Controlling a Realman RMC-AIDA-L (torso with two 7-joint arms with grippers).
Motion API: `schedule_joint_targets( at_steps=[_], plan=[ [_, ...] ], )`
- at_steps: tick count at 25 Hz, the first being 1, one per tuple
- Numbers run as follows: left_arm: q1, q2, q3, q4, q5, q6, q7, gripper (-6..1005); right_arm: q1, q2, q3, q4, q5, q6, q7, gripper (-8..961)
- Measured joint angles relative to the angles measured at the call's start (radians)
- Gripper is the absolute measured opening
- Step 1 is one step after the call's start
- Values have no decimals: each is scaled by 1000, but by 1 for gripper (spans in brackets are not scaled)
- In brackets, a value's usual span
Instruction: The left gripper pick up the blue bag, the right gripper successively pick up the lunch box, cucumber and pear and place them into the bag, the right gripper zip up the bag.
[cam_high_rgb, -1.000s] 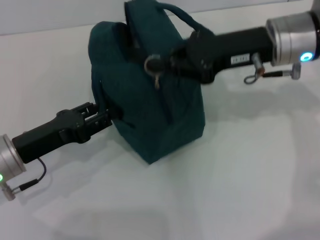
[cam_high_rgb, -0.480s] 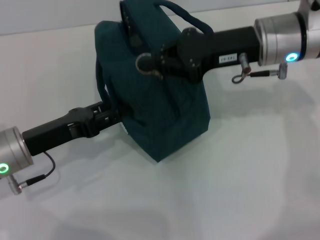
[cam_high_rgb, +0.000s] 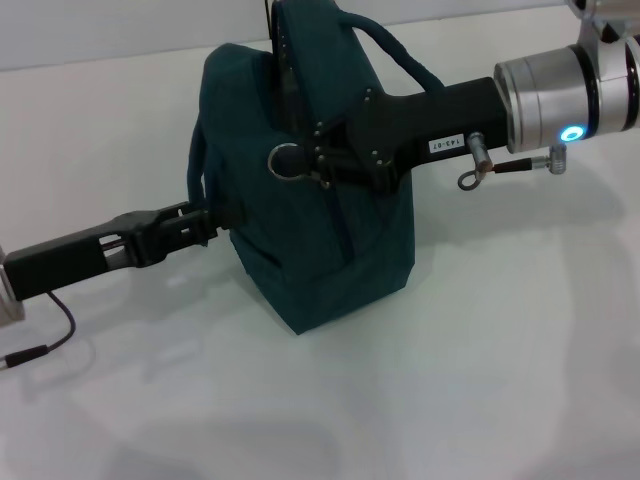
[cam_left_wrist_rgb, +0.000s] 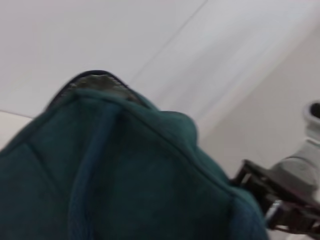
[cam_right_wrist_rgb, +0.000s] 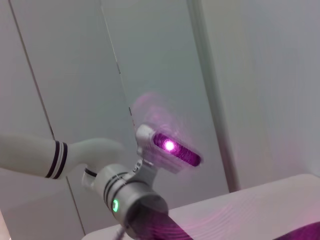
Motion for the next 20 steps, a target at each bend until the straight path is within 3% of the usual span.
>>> schedule_joint_targets(
  at_steps=[9,15,20],
  plan=[
    [8,-23,1,-10,21,30,-45,546,21,1,-1,1,-14,2,-20,37],
    [8,-25,19,-26,21,3,-45,544,15,1,-1,2,-14,1,-31,39],
    [52,-13,-17,118,9,-8,-64,543,1,-3,2,7,-14,-10,-33,41]
  ],
)
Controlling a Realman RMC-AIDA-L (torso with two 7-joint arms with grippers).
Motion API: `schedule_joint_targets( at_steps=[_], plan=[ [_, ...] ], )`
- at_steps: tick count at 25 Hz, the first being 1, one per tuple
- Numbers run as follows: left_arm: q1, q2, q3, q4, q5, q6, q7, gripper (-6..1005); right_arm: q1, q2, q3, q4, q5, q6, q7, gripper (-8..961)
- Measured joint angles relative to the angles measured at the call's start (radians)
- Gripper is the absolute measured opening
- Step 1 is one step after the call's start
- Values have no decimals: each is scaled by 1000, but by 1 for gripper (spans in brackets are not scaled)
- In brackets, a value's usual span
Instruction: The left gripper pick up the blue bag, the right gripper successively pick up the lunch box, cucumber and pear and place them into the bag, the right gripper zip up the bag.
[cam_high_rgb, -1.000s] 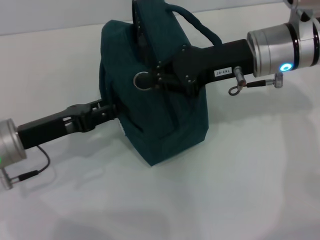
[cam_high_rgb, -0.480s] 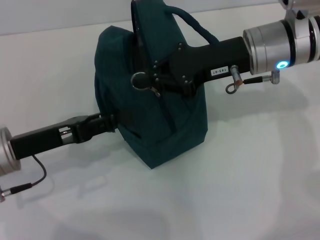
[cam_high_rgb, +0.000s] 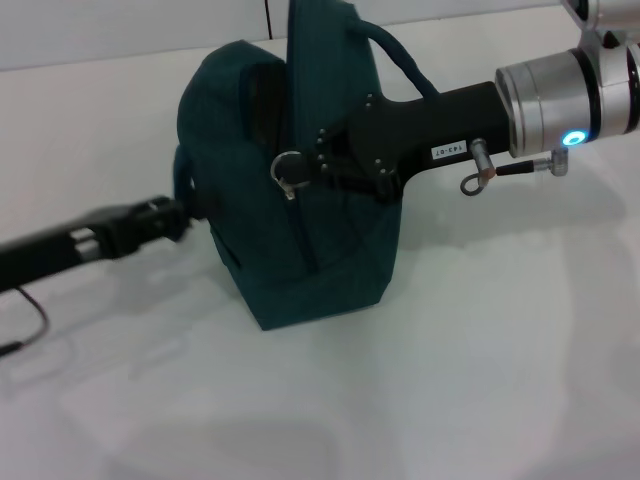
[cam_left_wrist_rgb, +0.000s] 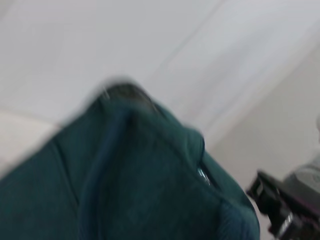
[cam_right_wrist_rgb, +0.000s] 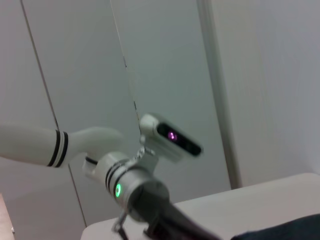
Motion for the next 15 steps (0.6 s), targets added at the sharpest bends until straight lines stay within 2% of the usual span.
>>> schedule_joint_targets(
  at_steps=[4,6,9,15],
  plan=[
    [25,16,-20,111,1,-4,-40,542,0,-1,3,3,3,-1,-6,43],
    [21,33,-36,119,4,-7,-46,541,-1,-1,4,3,4,-1,-9,43],
    [18,49,-47,125,4,-6,-47,541,-1,1,5,3,4,2,-11,45],
    [59,60,-53,199,2,12,-73,539,8,3,9,0,16,6,-30,47]
  ],
)
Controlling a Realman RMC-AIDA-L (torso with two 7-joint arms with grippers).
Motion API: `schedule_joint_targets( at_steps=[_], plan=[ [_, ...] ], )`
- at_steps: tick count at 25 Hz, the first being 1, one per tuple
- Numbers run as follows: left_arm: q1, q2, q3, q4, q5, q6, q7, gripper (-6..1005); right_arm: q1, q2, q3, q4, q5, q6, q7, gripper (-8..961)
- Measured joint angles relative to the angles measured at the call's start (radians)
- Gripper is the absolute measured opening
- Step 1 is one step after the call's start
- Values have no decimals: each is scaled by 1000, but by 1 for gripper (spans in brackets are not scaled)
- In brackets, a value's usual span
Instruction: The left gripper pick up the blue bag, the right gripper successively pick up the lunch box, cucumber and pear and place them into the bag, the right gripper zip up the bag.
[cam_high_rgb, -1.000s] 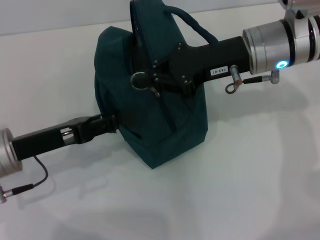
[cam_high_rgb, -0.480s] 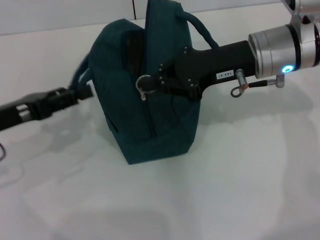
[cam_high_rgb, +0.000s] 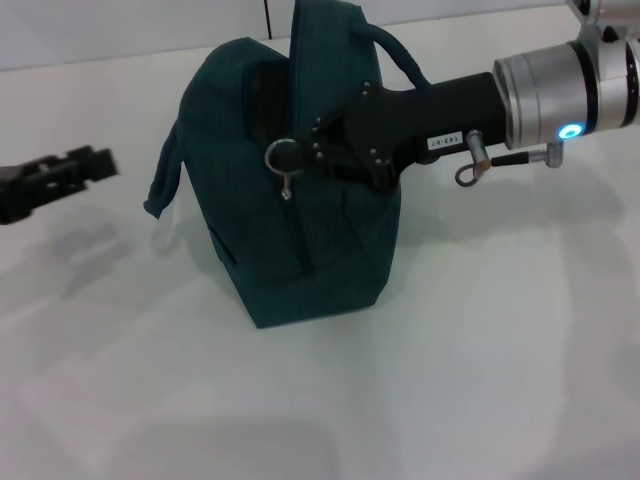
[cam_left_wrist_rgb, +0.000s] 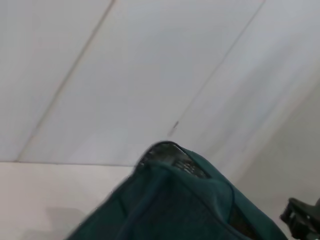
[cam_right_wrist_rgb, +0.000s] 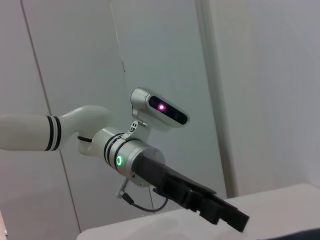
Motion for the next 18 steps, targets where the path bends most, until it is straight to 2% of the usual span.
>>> schedule_joint_targets(
  at_steps=[4,9,13,15,18],
  plan=[
    [43,13,-31,64,-7,27,-33,538,7,0,1,-12,43,-4,-8,48],
    [81,6,-31,76,-8,42,-33,537,20,-5,19,-23,94,4,-8,50],
    [85,-22,-24,64,-2,53,-24,536,29,-3,36,-25,95,29,-8,52],
    [70,-51,-24,52,19,50,-15,535,38,-2,28,-22,87,39,-11,52],
    [35,-71,-12,9,47,36,-1,535,51,1,1,-17,77,57,-17,53]
  ],
)
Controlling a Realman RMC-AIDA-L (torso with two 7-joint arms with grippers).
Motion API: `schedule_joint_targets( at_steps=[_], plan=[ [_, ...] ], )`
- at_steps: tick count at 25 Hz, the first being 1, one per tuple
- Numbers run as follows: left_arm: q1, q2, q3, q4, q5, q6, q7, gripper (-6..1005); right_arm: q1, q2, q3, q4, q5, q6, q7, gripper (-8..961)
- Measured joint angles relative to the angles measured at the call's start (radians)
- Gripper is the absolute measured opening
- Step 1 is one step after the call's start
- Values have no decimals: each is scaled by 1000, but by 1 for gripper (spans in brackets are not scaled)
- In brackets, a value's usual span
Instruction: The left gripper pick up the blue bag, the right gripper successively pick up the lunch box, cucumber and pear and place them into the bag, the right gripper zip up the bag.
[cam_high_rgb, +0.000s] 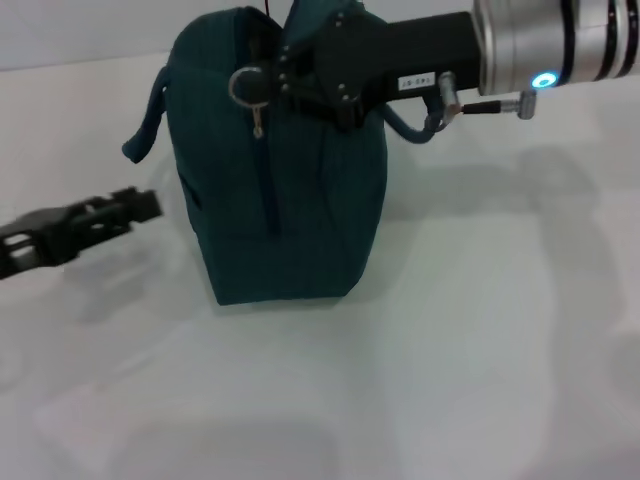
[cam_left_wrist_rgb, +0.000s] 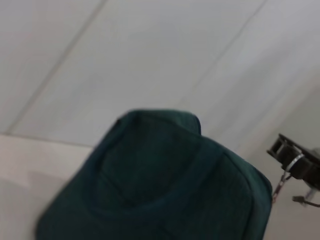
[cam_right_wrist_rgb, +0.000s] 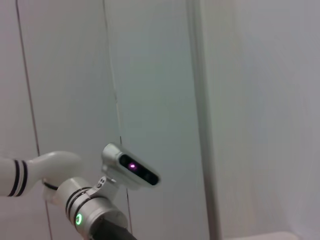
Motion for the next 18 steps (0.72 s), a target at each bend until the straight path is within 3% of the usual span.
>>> schedule_joint_targets(
  at_steps=[7,18],
  plan=[
    [-83,-3,83,-147,-4,-98,55,533,5,0,-18,7,3,25,-20,56],
    [-105,-7,183,-208,-106,-219,119,530,19,3,-19,10,15,25,-27,60]
  ],
)
